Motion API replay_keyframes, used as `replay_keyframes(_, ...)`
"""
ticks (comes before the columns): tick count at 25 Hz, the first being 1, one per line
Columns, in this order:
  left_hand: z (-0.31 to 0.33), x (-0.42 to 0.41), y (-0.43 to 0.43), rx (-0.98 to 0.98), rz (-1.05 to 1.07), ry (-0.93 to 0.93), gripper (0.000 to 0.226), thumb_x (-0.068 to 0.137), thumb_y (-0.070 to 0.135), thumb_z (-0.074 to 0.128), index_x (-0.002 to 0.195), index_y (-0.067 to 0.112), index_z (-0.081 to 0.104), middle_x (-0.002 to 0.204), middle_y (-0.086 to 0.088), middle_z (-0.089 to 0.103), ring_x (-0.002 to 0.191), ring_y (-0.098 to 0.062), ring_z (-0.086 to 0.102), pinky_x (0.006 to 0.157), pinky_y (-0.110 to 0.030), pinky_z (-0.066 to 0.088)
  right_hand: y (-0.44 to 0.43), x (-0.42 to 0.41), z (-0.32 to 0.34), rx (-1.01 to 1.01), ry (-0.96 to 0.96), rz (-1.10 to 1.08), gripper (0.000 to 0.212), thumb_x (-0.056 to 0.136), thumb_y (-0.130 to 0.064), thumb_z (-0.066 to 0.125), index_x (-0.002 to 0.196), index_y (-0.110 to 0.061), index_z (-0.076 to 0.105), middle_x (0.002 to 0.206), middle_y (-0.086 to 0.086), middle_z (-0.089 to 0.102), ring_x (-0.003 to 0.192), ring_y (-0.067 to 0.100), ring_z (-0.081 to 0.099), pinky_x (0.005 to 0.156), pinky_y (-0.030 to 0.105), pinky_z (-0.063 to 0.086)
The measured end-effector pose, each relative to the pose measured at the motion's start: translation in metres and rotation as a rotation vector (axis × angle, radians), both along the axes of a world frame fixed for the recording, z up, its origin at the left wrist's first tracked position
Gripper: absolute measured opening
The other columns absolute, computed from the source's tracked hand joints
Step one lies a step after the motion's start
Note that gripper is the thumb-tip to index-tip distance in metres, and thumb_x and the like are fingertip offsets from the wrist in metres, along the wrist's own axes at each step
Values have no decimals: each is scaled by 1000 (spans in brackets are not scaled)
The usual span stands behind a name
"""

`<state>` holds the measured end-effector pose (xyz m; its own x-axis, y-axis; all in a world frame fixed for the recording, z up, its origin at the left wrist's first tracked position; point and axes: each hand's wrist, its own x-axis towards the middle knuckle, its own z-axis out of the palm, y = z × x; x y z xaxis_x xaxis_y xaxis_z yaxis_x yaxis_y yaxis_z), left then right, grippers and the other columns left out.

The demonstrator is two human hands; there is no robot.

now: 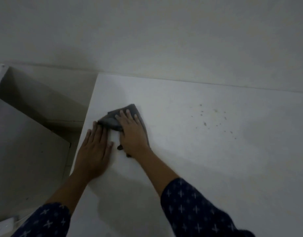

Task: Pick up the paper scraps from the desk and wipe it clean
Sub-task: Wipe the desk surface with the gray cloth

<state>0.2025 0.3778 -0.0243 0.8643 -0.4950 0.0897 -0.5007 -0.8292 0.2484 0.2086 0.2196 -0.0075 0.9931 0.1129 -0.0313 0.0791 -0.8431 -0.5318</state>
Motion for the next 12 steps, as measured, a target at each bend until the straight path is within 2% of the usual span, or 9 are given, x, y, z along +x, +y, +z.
replay_keyframes(1,-1,0,1,0,-3,8,67,97,45,8,146,-1,11,154,-18,12,144,-28,6,118,-35,3,-27,9,0,-8,-48,-76,61,85,-6,46,144,-14,35,155,6,28,146,21,15,121,31,2)
replay_keyframes(3,-1,0,1,3,-10,25,67,96,44,10,147,0,7,155,-16,6,145,-27,1,118,-38,4,-95,14,5,-58,-67,-384,63,82,-1,46,143,-17,37,154,5,30,144,24,21,120,35,14)
replay_keyframes(6,0,-1,-1,14,11,24,67,96,44,8,147,0,7,156,-15,7,145,-25,1,118,-37,5,-199,-5,20,-140,56,-718,61,87,3,39,145,-13,32,155,10,25,144,28,21,119,37,17)
replay_keyframes(7,0,-1,-1,16,12,27,67,96,44,8,147,1,7,156,-15,7,145,-25,1,118,-37,5,-213,-7,25,-106,95,-770,56,89,1,37,143,-12,33,152,13,31,140,30,29,116,38,24)
replay_keyframes(8,1,0,-1,14,11,30,67,96,45,8,147,1,7,156,-14,8,145,-25,2,118,-38,5,-210,-4,31,-29,86,-821,49,92,-4,35,139,-13,38,143,16,43,129,33,46,108,43,38)
replay_keyframes(9,0,-1,-1,15,9,33,67,96,45,8,147,2,7,156,-14,8,145,-24,2,118,-38,6,-187,6,39,-23,18,-800,39,94,-11,32,131,-17,44,128,18,55,108,35,60,93,46,50)
replay_keyframes(10,1,-2,-1,17,9,33,66,96,45,9,147,3,7,156,-13,7,146,-24,1,118,-37,5,-156,18,43,-26,-85,-706,34,95,-16,30,125,-20,46,118,16,59,92,34,65,81,46,56)
replay_keyframes(11,2,-2,-1,18,10,35,66,96,45,10,148,4,7,157,-12,7,146,-23,0,118,-35,2,-119,34,42,-51,-144,-530,33,95,-16,31,125,-19,46,119,15,58,92,33,65,80,44,56)
replay_keyframes(12,2,0,-1,19,9,38,65,96,45,10,148,5,7,157,-12,6,146,-22,-1,118,-32,-1,-75,49,37,-71,-133,-320,38,95,-13,35,132,-15,43,131,15,52,109,31,60,92,40,51)
